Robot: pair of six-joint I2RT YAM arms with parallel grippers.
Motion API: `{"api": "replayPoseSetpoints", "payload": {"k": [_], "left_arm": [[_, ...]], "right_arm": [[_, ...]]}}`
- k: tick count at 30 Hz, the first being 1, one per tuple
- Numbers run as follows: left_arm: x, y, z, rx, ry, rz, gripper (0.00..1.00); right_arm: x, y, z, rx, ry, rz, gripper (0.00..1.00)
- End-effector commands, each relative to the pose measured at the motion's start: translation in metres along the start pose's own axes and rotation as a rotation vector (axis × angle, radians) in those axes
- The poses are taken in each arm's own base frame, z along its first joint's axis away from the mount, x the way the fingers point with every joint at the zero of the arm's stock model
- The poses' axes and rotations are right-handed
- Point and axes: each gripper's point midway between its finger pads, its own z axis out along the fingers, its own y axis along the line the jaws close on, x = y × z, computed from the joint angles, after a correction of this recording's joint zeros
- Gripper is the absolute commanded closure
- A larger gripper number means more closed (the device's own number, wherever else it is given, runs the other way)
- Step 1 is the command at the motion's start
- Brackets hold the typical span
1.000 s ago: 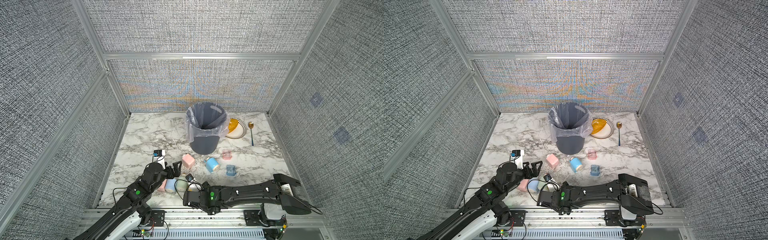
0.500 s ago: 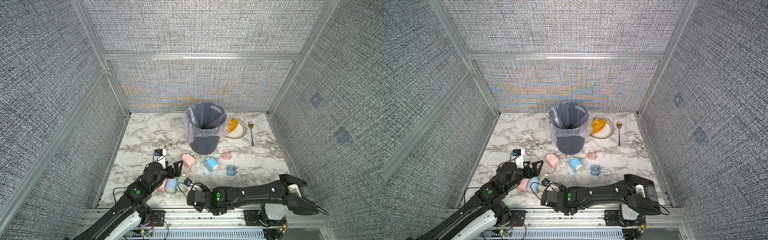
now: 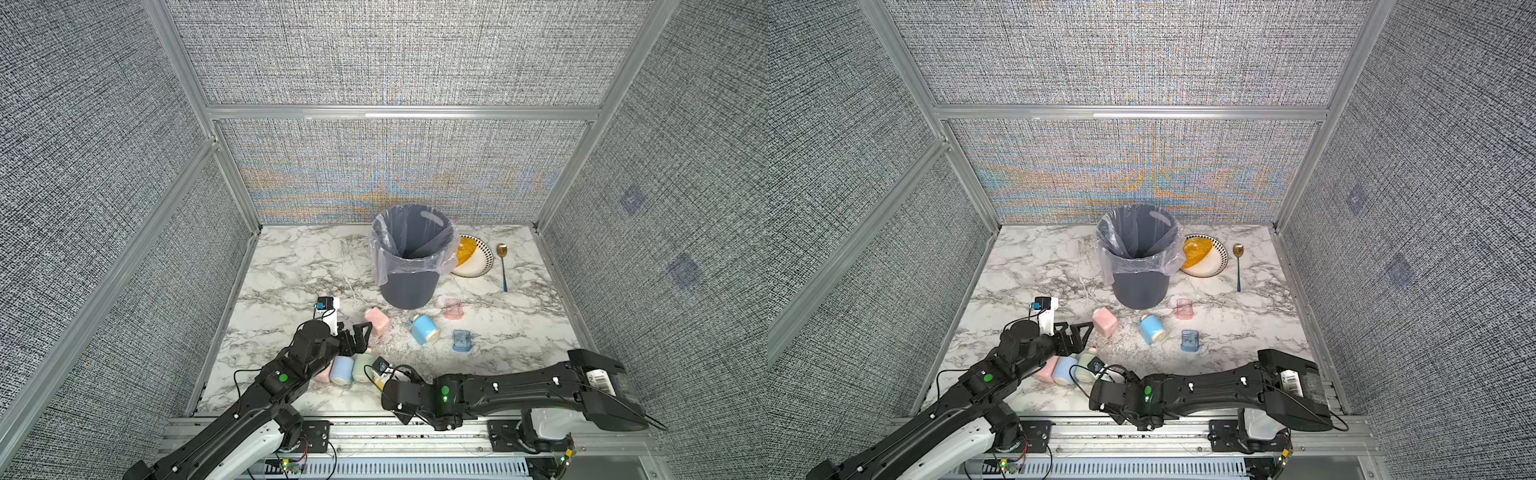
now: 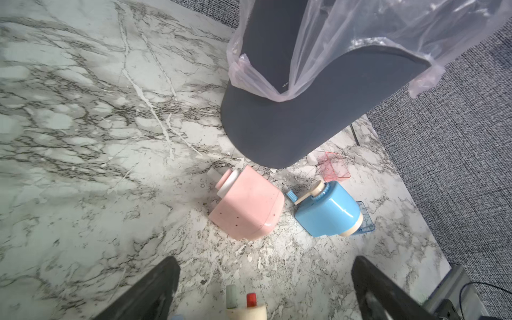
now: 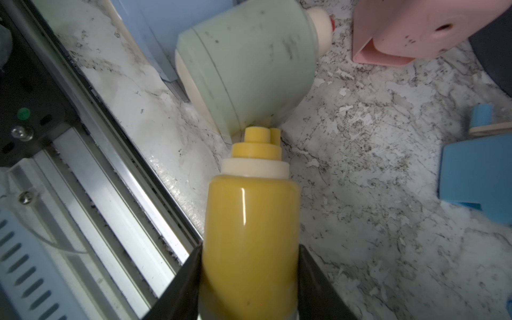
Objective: Take out the pencil sharpener tray and clean the shavings
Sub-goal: Pick up the pencil sharpener from the center of the board.
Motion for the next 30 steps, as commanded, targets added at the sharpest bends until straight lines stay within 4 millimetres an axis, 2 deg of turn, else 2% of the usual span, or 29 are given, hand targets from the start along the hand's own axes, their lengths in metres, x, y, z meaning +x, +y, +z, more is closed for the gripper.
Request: {"api": "replayPoseSetpoints", "payload": {"k": [1, 6, 13, 15, 23, 30], "left_arm": [[-0.010, -0.021, 0.000, 0.098, -0.024, 0.025, 0.00], [-0.009, -0.036, 0.000, 0.172, 0.001, 0.056, 0.00], [-0.012, -0.048, -0.002, 0.214, 0.023, 0.099, 0.00], [-0.012, -0.051, -0.003, 0.227, 0.021, 0.104, 0.00], [-0.005, -0.072, -0.006, 0.399, -0.009, 0.133, 0.00], [0.003, -0.115, -0.019, 0.677, 0.024, 0.197, 0.00]], "right_arm": [[-0.008, -0.001, -0.007, -0.014, -0.035, 0.018, 0.63], [-0.012, -0.008, -0.017, -0.034, -0.062, 0.045, 0.65], [-0.022, -0.028, -0.037, -0.081, -0.110, 0.109, 0.67], [-0.015, -0.037, -0.040, -0.094, -0.105, 0.128, 0.67], [-0.036, -0.070, -0.077, -0.197, -0.207, 0.216, 0.67], [-0.062, -0.087, -0.117, -0.282, -0.305, 0.212, 0.67]]}}
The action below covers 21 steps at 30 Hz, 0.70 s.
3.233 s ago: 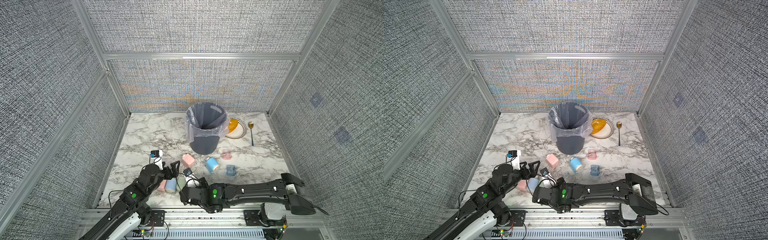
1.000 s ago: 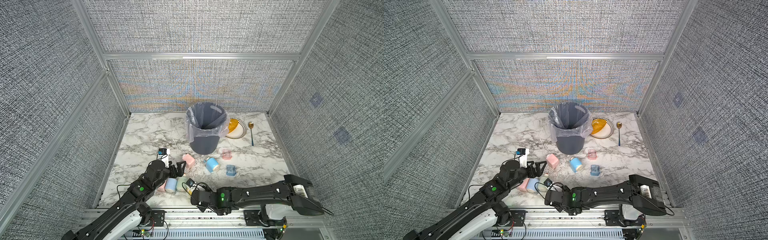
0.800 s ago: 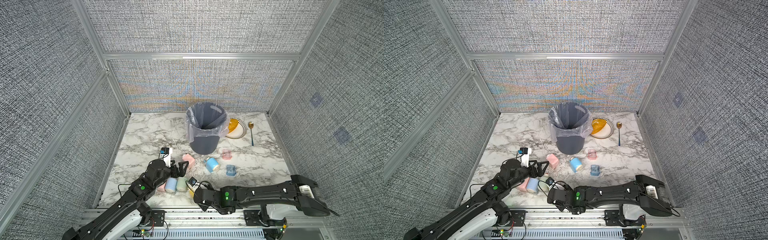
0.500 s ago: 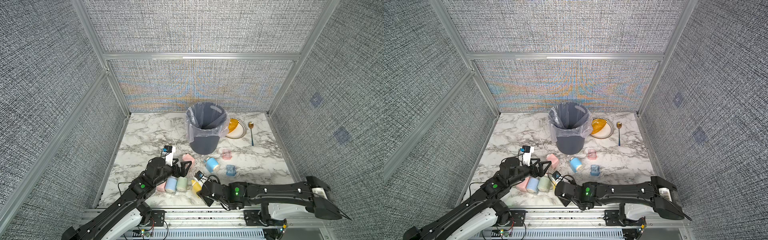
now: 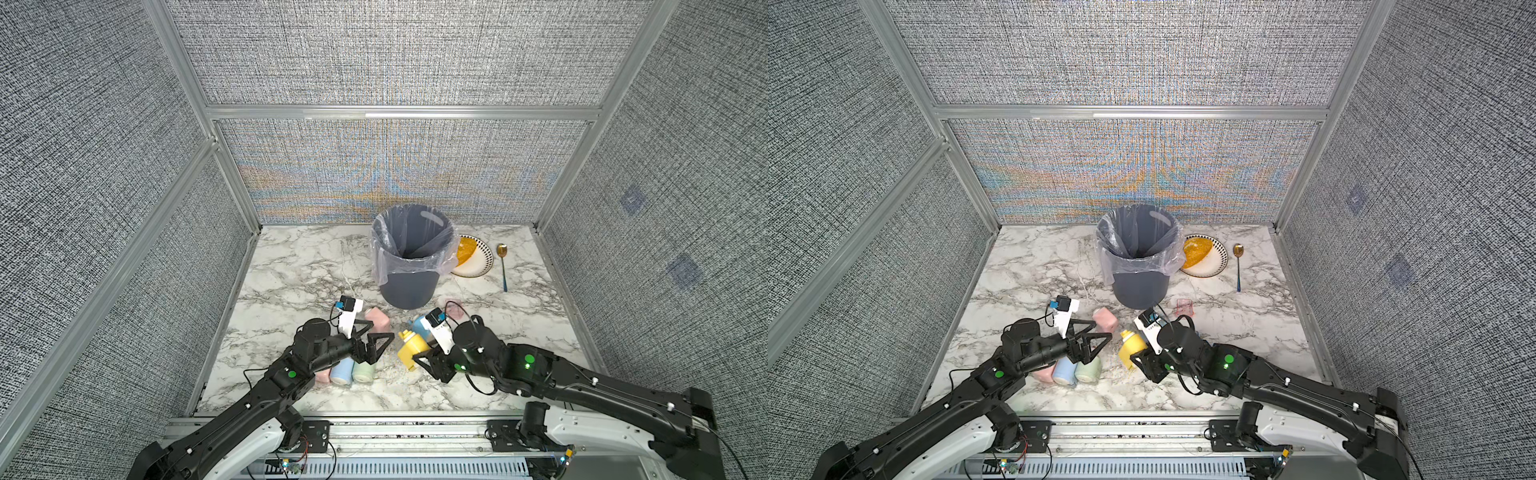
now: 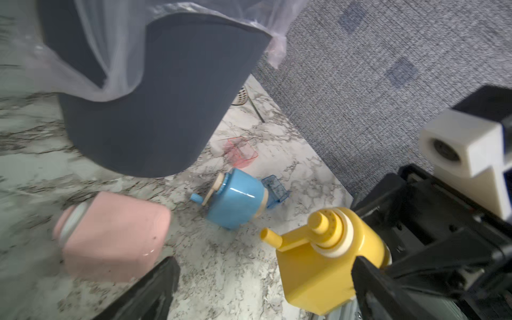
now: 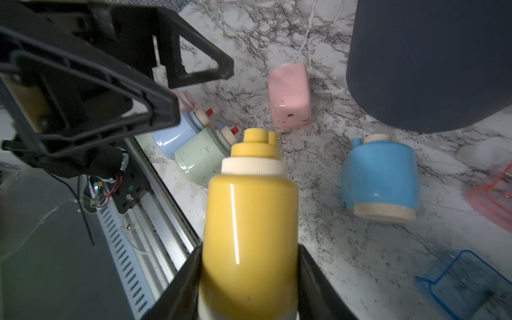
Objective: Take out the pencil sharpener tray and clean the shavings
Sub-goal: Pick up the pencil sharpener from the center of the board.
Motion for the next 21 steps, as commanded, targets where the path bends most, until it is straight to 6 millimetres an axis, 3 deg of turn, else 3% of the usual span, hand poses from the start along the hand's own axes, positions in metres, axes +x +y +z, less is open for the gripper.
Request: {"api": "replayPoseSetpoints", "payload": {"k": [1, 2, 6, 12, 21], "left_arm": [[-0.013, -0.042, 0.000, 0.220, -0.025, 0.091, 0.00], [-0.014, -0.045, 0.000, 0.241, -0.019, 0.096, 0.00], [-0.015, -0.060, 0.000, 0.323, 0.009, 0.122, 0.00], [-0.021, -0.058, -0.001, 0.348, 0.015, 0.138, 0.00], [-0.023, -0.079, -0.001, 0.539, 0.098, 0.145, 0.00]], "right_arm": [[-0.008, 0.012, -0.011, -0.094, -0.004, -0.045, 0.67], [-0.023, 0.016, -0.020, -0.110, -0.036, -0.050, 0.67], [-0.036, 0.014, -0.031, -0.126, -0.042, -0.068, 0.67], [-0.051, 0.008, -0.046, -0.112, -0.046, -0.081, 0.67], [-0.066, 0.032, -0.062, -0.275, -0.045, -0.125, 0.67]]}}
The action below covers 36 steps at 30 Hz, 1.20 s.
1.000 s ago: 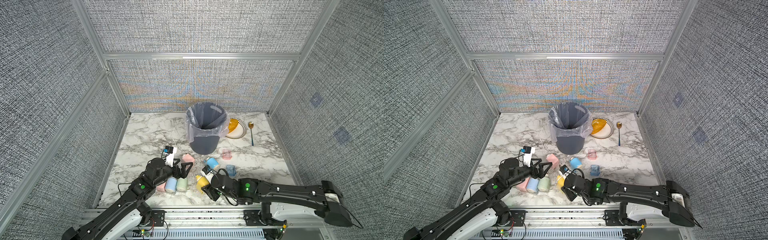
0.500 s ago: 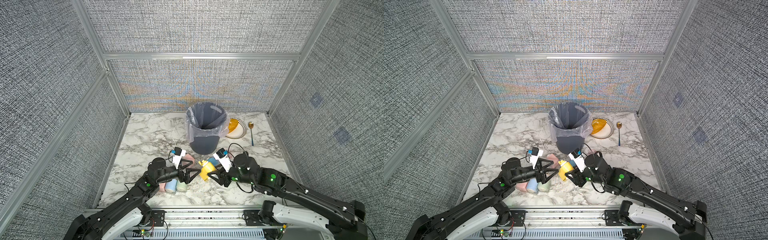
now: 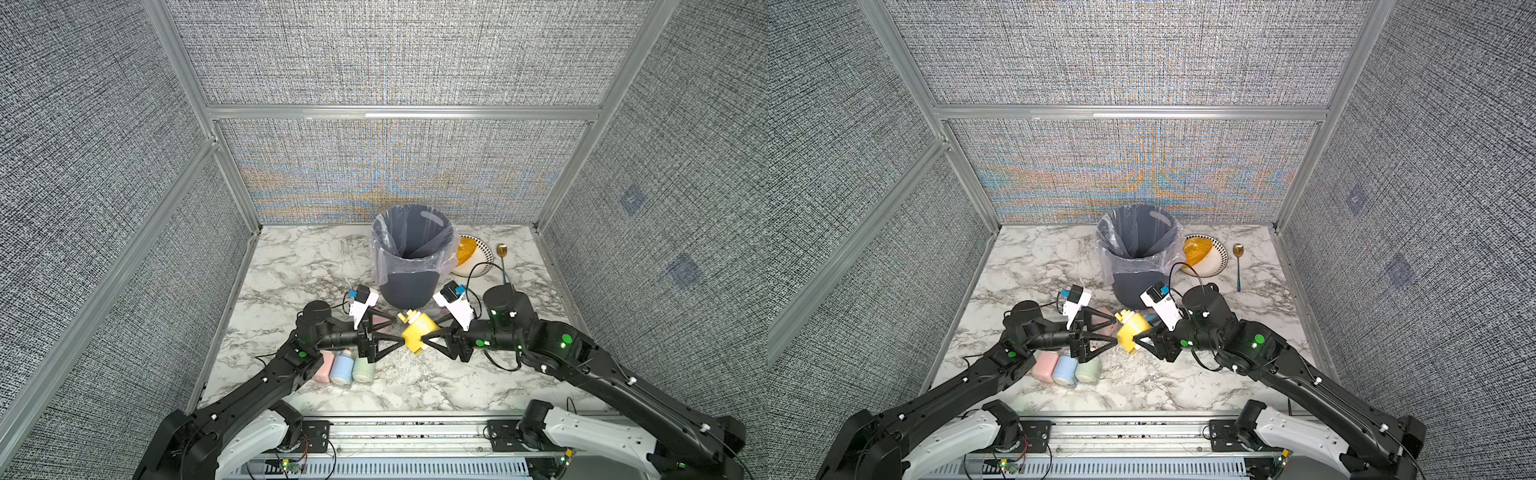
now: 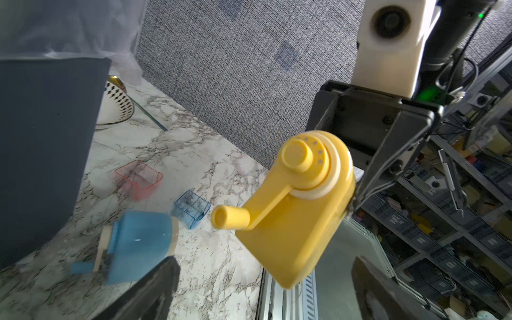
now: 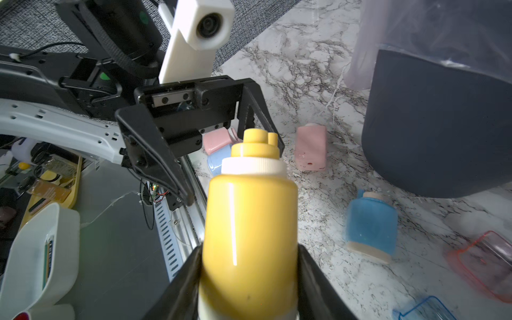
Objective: Take out the pencil sharpener tray and clean the shavings
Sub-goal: Pick up the pencil sharpener from the center of the board.
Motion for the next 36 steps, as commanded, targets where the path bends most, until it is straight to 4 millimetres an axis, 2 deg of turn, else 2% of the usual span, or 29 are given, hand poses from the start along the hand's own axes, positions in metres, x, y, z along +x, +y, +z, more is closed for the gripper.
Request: {"api": "replayPoseSetpoints", "payload": {"k": [1, 10, 15, 22, 36], "left_arm": [[-0.004, -0.023, 0.000, 0.131, 0.019, 0.048, 0.00], [-0.006, -0.044, -0.002, 0.244, 0.029, 0.081, 0.00], [-0.003, -0.049, -0.002, 0.273, 0.044, 0.086, 0.00], [-0.001, -0.052, 0.001, 0.293, 0.063, 0.080, 0.06], [0.000, -0.056, 0.001, 0.298, 0.071, 0.083, 0.42]], "right_arm": [[-0.005, 0.020, -0.004, -0.115, 0.001, -0.040, 0.67], [-0.015, 0.041, -0.006, -0.290, 0.012, -0.050, 0.67], [-0.019, 0.045, -0.005, -0.343, 0.019, -0.050, 0.67], [-0.017, 0.045, 0.001, -0.366, 0.053, -0.052, 0.67], [-0.016, 0.042, 0.006, -0.359, 0.086, -0.084, 0.67]]}}
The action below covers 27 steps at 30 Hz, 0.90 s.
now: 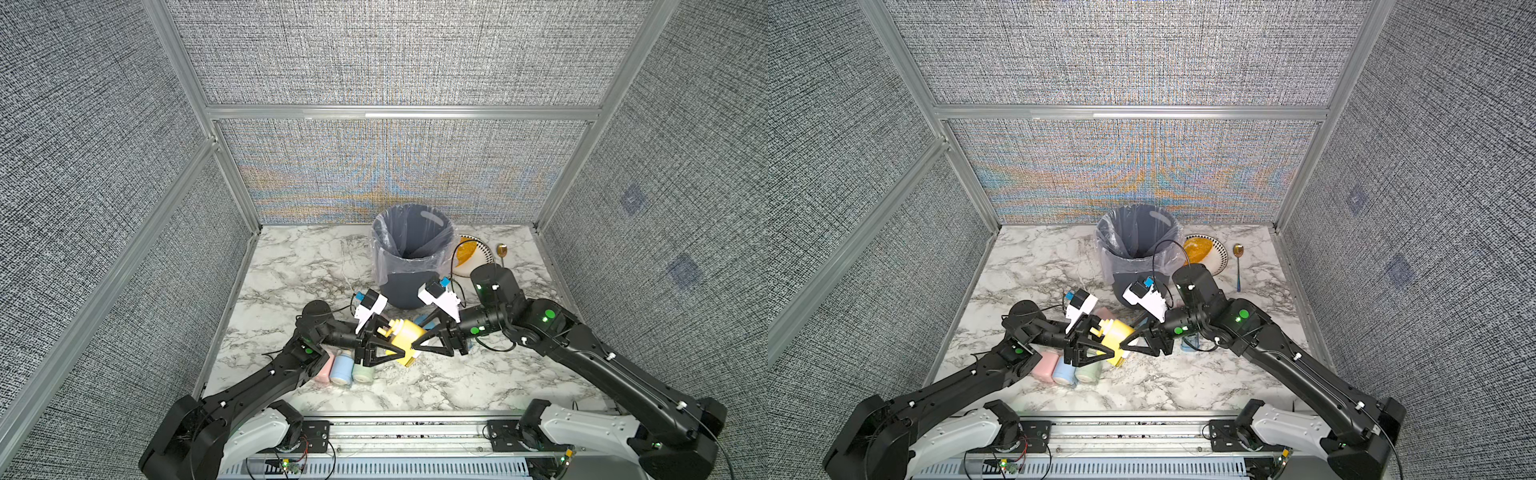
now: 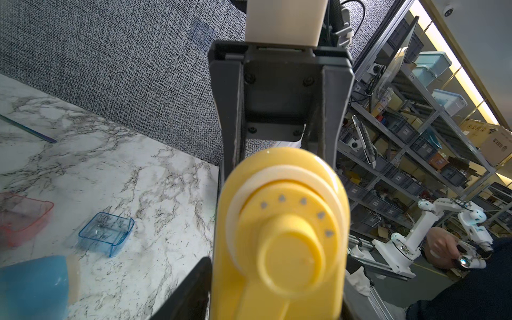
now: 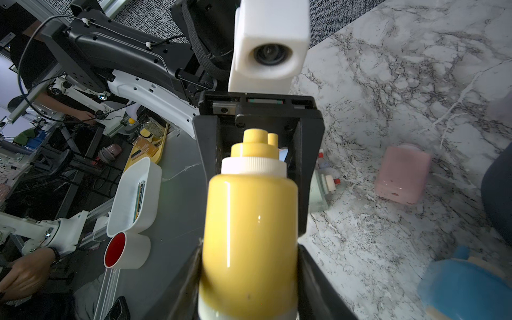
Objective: Take out the pencil sharpener tray and clean the shavings
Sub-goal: Pick up the pencil sharpener from the center of the board.
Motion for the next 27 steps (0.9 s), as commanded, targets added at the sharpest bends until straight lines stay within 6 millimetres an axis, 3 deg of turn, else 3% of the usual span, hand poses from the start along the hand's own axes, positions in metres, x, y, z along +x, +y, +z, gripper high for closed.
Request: {"api": "replayPoseSetpoints", "payload": {"k": [1, 6, 12, 22, 27], "left_arm": [[-0.003, -0.003, 0.000, 0.007, 0.000, 0.027, 0.47], [-0.004, -0.004, 0.000, 0.004, -0.002, 0.025, 0.72], [-0.008, -0.008, -0.002, -0.004, -0.015, 0.037, 0.82], [-0.021, -0.014, -0.010, -0.090, -0.099, 0.088, 0.86], [-0.030, -0.010, -0.015, -0.156, -0.149, 0.100, 0.87]], "right_arm": [[-0.002, 0.003, -0.001, -0.015, 0.001, -0.029, 0.67], [-0.004, 0.002, 0.002, -0.018, -0.004, -0.037, 0.66], [-0.008, 0.003, 0.001, -0.024, -0.018, -0.049, 0.58], [-0.013, -0.003, -0.002, -0.025, -0.077, -0.044, 0.20], [-0.015, -0.010, -0.011, -0.001, -0.147, -0.027, 0.09]]}}
